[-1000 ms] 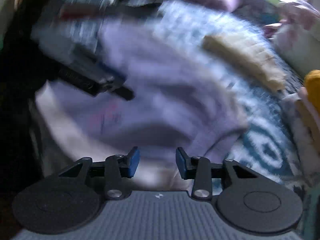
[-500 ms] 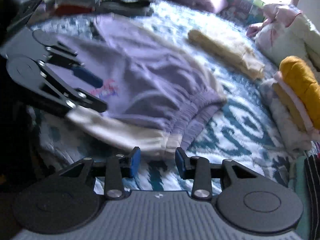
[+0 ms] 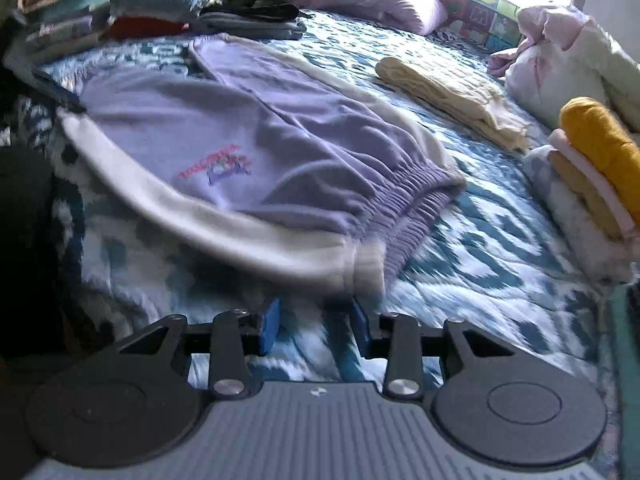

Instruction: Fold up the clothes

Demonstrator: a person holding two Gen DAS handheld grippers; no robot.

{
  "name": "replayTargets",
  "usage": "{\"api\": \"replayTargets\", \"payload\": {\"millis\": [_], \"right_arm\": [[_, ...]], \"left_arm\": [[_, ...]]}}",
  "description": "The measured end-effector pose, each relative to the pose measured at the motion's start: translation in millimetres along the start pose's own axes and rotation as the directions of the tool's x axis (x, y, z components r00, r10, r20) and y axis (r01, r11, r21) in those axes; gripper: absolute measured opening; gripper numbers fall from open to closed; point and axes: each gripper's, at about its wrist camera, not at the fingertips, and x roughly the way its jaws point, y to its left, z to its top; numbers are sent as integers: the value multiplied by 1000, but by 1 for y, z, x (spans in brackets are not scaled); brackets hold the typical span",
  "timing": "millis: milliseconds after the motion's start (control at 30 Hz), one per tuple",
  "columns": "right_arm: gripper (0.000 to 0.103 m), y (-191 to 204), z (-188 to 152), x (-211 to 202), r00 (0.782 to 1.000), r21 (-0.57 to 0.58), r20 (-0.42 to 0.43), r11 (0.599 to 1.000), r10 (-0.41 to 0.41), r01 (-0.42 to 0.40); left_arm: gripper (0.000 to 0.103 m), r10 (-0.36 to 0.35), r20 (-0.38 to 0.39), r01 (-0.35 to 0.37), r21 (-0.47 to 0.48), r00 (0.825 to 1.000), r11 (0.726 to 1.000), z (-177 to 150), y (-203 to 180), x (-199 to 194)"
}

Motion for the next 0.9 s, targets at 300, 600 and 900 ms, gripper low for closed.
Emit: {"api": "replayTargets", "payload": {"millis": [300,600,900], "right_arm": [[41,15,21,-2,995,-56,93,998,-33,39],[43,23,8,4,999,-144,-6,989,-37,36],[44,38,-7,-17,986,-345,74,924,-150,166]], "left_arm": [[55,-2,100,22,-199,995,980,-28,47,0],[56,47,161,-19,-168,986,986,-36,71,-41],[67,42,163,-37,-34,986,999,-49,73,-44]]}}
